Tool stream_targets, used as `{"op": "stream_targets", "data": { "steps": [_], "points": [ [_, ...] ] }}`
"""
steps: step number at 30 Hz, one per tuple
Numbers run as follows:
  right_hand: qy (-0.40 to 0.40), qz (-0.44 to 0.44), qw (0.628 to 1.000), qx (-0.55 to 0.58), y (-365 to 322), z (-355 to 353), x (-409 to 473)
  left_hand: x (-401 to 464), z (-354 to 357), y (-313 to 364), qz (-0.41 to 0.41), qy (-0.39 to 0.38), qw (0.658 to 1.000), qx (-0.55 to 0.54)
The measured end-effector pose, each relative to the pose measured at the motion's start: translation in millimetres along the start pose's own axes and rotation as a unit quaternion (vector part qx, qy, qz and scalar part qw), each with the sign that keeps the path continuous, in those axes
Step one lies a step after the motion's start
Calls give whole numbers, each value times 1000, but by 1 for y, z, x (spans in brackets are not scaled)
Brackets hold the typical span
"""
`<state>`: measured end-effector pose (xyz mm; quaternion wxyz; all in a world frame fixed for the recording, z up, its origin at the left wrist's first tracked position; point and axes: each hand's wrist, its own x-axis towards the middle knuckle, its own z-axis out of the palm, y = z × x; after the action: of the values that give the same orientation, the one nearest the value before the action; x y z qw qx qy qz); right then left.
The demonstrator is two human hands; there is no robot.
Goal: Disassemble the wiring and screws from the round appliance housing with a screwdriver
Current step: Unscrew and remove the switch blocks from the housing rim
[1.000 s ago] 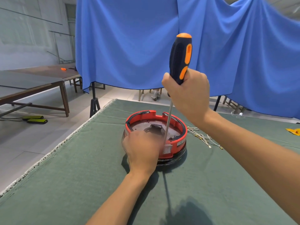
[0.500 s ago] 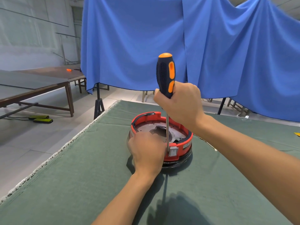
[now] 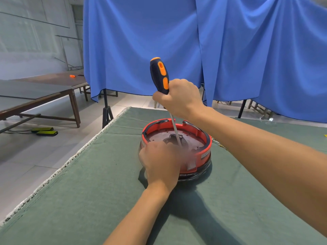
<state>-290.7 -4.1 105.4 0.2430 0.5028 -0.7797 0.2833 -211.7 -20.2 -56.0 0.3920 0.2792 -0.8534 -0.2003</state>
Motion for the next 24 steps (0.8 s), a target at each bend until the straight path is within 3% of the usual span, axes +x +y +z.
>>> {"op": "stream_targets", "data": {
  "steps": [5, 12, 15, 19, 24],
  "points": [
    [9, 25, 999, 42, 1, -6, -4, -3, -2, 1, 23, 31, 999, 7],
    [154, 87, 970, 168, 16, -52, -31, -7, -8, 4, 51, 44, 998, -3],
    [244, 118, 938, 214, 27, -72, -49, -9, -15, 5, 130, 93, 987, -24],
    [320, 183, 895, 252, 49, -87, -89, -17, -20, 6, 259, 78, 963, 2],
    [413, 311, 773, 367, 68, -75, -142, -28, -15, 16, 317, 46, 944, 79]
  ]
}}
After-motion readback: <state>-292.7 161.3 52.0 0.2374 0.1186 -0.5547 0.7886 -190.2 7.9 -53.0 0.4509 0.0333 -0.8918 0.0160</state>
